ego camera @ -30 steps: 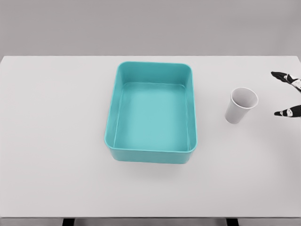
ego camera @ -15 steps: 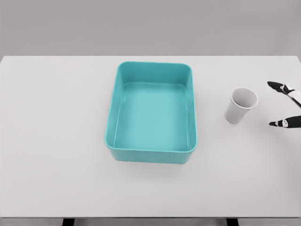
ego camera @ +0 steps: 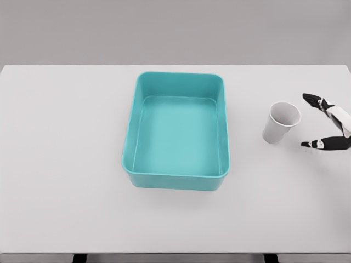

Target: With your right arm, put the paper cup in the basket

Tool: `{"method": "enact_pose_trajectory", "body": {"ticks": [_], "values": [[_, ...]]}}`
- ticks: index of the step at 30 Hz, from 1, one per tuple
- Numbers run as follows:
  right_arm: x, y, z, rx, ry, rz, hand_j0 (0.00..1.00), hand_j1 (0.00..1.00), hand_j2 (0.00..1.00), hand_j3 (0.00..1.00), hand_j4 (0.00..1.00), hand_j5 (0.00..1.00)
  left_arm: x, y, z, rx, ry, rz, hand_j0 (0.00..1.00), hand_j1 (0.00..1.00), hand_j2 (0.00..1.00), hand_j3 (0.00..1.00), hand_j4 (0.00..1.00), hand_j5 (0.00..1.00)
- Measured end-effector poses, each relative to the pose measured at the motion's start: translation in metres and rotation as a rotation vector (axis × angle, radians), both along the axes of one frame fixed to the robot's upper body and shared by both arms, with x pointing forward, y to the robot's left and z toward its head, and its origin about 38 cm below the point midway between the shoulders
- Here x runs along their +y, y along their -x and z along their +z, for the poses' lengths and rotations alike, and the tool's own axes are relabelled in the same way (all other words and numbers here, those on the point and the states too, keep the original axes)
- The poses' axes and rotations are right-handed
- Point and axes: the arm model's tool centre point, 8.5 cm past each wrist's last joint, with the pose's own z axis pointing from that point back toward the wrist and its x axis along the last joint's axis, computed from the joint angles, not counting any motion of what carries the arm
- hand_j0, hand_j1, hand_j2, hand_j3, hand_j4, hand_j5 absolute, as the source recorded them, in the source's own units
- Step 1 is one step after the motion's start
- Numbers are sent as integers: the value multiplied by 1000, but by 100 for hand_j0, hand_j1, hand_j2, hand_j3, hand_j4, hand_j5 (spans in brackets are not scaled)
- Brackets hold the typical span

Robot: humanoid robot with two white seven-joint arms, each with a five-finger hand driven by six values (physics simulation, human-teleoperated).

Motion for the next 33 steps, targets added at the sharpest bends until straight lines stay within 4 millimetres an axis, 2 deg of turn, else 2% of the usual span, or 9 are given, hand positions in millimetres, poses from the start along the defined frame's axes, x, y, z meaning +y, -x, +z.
{"method": "enact_pose_trajectory", "body": {"ticks": [8,19,33], "values": [[9,-8,5,-33,-35,3,100,100,100,100,100,100,0,0,0,0,0,0,100,100,100,100,100,100],[29,-12,-4,-34,-77,29,100,100,100,100,100,100,0,0,0,0,0,0,100,100,100,100,100,100],[43,-14,-13,-27,-113,40,100,100,100,100,100,100,0,0,0,0,0,0,100,100,100,100,100,100]]}}
